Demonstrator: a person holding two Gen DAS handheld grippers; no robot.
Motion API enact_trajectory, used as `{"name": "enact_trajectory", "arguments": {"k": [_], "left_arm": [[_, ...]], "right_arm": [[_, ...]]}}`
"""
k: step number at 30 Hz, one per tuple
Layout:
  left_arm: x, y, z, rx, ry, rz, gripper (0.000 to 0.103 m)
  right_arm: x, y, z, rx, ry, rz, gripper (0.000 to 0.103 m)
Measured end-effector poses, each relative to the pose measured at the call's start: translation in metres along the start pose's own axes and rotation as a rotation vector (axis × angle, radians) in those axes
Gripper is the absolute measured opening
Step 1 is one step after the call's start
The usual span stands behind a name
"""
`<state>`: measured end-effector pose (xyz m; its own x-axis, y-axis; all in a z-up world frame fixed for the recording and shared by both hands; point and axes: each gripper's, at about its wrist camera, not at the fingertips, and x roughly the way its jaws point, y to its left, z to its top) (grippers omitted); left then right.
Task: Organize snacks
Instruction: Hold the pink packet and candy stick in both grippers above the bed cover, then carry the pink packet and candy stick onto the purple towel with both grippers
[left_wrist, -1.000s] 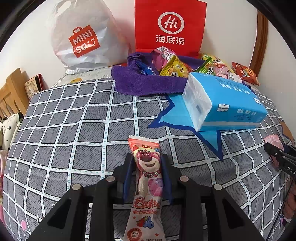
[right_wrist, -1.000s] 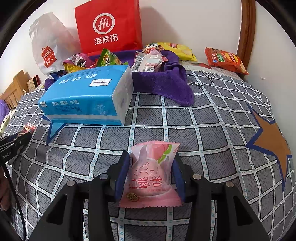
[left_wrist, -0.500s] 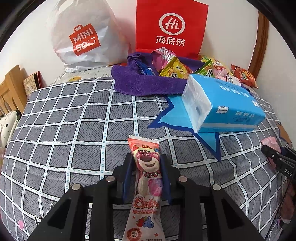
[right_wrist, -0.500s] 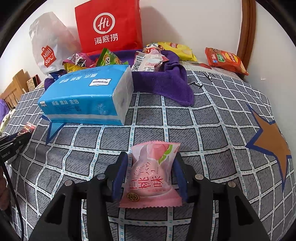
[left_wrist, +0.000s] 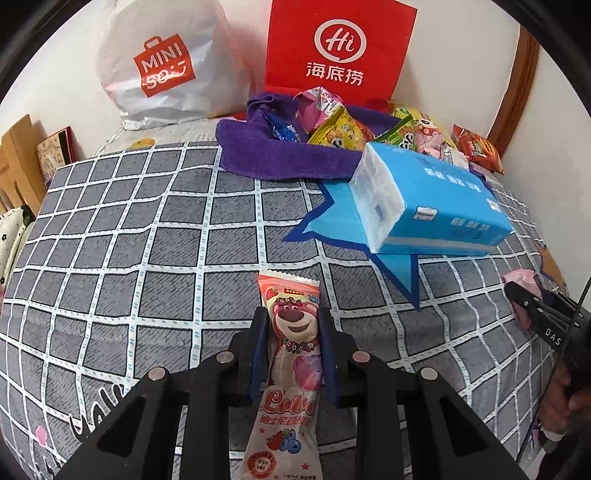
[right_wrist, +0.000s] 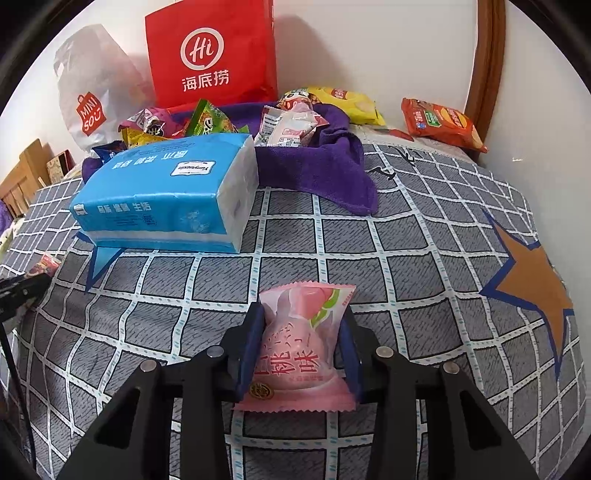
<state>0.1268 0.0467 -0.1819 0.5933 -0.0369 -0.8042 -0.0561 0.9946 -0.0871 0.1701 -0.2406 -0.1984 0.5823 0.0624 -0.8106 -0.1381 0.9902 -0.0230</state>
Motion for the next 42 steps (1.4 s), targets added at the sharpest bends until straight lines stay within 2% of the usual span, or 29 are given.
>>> {"name": "enact_trajectory", "arguments": {"k": [2,5,9,14,24,26,42], "left_arm": [[-0.005,-0.002,0.002,0.010,-0.009,0.010,0.025],[-0.009,-0.001,0.005,0.006,-0.012,0.004,0.025],[-0.014,-0.001,0.006,0.006,-0.019,0.002,0.025],[-0.012,0.002,0.005,-0.004,-0.006,-0.007,0.025],[-0.015,0.000,0.006,0.001,-0.003,-0.015,0.025],[-0.019,-0.001,0.009,0.007,-0.010,-0.020,0.025],[-0.053,-0.011,0.046,0.015,-0.069,-0.063,0.025]], "right_arm": [[-0.005,0.000,0.002,0.001,-0.005,0.011,0.032],[-0.013,0.000,0.008,0.015,-0.016,0.038,0.030],[-0.011,0.004,0.007,-0.010,0.006,0.026,0.030],[0.001,0.000,-0.001,0.008,0.040,0.036,0.041],[-0.009,0.009,-0.004,-0.050,0.004,0.013,0.036],[-0.015,0.009,-0.001,-0.039,0.001,0.026,0.032],[-0.080,0.022,0.052,-0.013,-0.119,0.076,0.032]]}}
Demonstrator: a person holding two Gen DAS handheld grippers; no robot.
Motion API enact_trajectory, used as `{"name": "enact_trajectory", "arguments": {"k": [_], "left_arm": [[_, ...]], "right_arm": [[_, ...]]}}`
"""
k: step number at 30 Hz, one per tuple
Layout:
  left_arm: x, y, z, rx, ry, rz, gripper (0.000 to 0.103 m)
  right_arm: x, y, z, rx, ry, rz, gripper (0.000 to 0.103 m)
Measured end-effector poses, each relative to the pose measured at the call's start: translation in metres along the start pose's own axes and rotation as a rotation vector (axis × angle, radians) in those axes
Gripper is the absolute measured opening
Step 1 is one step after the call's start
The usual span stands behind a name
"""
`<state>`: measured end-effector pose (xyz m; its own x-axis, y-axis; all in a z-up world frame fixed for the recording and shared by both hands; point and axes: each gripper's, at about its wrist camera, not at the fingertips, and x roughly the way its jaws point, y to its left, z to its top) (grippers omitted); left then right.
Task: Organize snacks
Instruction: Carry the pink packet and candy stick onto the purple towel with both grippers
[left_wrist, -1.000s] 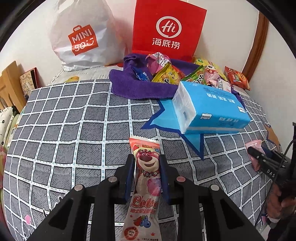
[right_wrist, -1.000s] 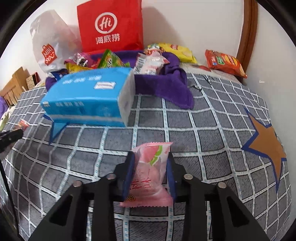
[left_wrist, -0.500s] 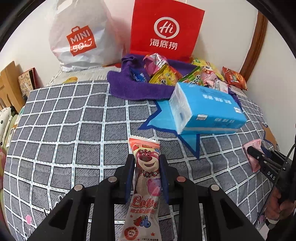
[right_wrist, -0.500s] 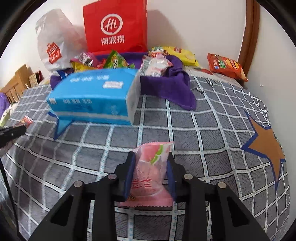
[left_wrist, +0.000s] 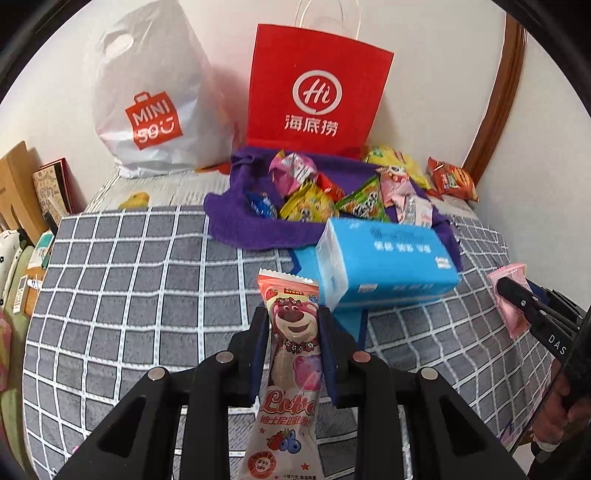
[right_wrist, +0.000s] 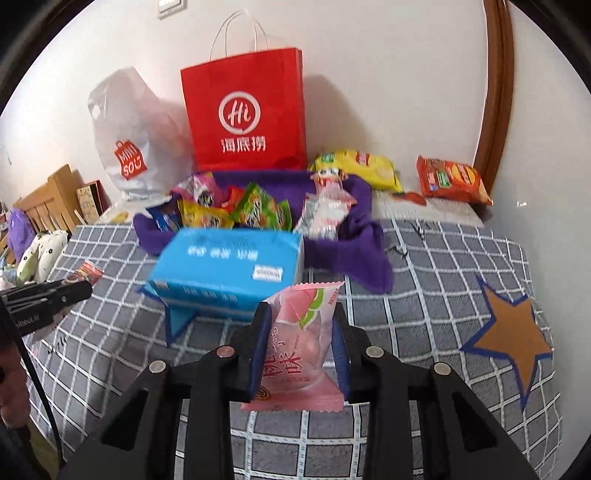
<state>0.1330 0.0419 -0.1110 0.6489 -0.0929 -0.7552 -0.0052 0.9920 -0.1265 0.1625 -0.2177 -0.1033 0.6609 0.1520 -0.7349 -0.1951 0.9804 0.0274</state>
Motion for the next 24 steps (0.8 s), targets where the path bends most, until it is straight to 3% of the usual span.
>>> {"name": "enact_trajectory", "arguments": {"k": [24], "left_arm": [[-0.002,0.000,0.075,0.002,-0.048,-0.015,0.025]], "right_arm": [[0.006,-0.004,0.077,0.048,-0.044,-0.010,0.032]]}}
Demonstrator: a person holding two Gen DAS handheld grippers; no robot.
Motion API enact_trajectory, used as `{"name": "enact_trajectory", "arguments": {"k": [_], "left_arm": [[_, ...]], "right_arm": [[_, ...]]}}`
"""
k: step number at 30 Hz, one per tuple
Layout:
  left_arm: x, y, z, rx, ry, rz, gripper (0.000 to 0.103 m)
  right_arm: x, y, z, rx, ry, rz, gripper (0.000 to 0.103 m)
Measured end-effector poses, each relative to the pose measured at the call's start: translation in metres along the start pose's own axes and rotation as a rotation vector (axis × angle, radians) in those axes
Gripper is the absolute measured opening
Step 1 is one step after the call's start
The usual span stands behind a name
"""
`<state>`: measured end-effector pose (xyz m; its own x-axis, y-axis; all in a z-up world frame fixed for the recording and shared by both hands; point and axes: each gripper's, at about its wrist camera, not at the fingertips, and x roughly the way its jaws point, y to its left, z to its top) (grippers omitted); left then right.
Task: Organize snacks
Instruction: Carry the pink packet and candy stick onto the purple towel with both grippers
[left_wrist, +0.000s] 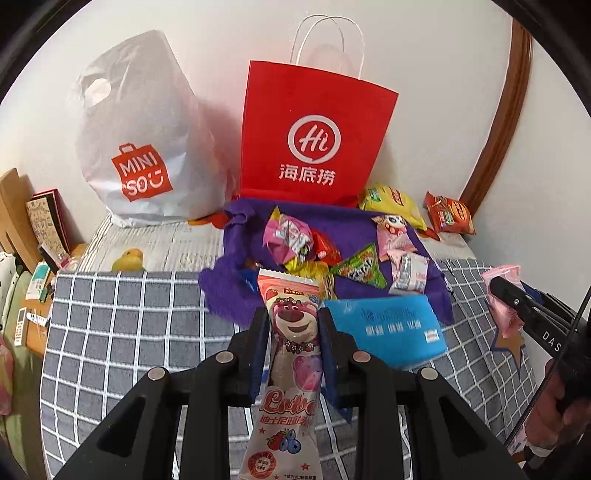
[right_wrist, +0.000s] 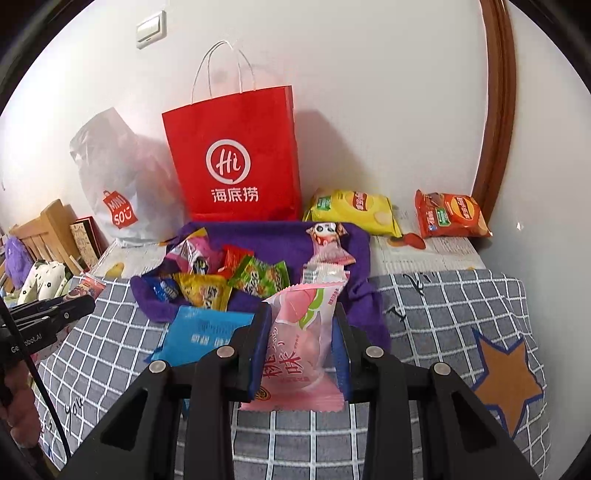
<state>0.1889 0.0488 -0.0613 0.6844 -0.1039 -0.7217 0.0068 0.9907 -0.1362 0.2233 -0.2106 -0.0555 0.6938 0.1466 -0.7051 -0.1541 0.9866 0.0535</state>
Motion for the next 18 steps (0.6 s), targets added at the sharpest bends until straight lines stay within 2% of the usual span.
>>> {"name": "enact_trajectory", "arguments": {"k": [18], "left_arm": [[0.034,-0.001,0.054,0.018,0.005,-0.024,0.025]], "right_arm": [[0.039,-0.006,0.053,0.025,-0.016,-0.015,0.032]]}}
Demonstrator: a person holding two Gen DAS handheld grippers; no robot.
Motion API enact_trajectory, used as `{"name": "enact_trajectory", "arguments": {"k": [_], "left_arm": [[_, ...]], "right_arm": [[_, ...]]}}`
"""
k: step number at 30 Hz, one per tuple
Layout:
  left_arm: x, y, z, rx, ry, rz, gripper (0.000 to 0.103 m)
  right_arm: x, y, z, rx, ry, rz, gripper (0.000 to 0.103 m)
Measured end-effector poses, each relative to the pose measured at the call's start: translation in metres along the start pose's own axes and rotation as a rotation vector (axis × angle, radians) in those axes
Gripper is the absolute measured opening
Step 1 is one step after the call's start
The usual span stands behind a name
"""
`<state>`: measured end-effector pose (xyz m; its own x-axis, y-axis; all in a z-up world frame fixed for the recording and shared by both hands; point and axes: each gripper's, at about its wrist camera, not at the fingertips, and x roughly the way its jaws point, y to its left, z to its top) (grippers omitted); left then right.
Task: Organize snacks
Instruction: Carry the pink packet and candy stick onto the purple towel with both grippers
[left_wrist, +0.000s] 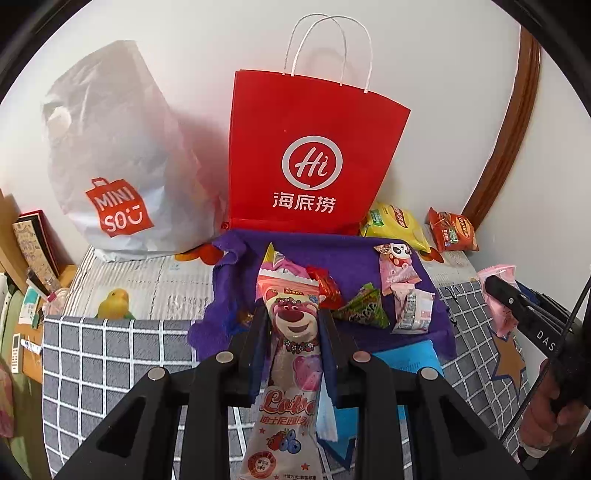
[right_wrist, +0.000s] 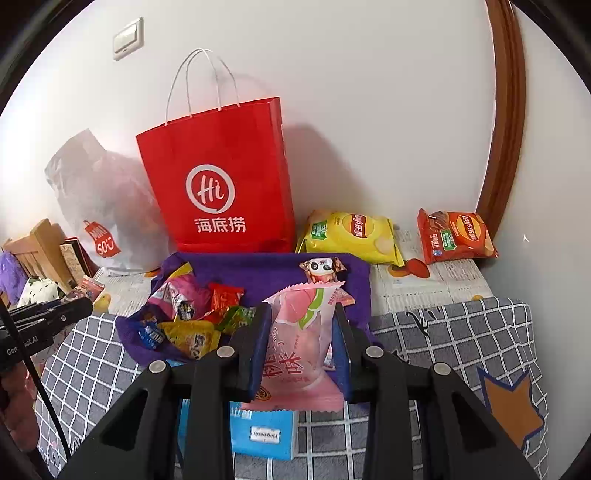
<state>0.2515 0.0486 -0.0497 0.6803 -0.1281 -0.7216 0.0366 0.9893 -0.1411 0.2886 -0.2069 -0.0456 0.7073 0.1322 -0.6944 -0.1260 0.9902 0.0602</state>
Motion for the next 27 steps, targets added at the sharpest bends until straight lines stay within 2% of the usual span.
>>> {"name": "enact_trajectory", "arguments": {"k": [12,20,27], "left_arm": [[0.028,0.003,0.018,-0.001,0.020,0.014,0.025],[0.044,0.018,0.026,-0.044,0.038,0.042,0.025],[0.060,0.017,0.033,-0.061,0.050,0.042,0.025]], "right_arm": [[0.027,-0.008,0.021,0.009,-0.008,-0.012,0.032],[0.040,-0.016,0.036,0.018,-0.023,-0.024,0.032],[0.061,-0.023,0.039,0.030,0.003,-0.009,0.032]]}}
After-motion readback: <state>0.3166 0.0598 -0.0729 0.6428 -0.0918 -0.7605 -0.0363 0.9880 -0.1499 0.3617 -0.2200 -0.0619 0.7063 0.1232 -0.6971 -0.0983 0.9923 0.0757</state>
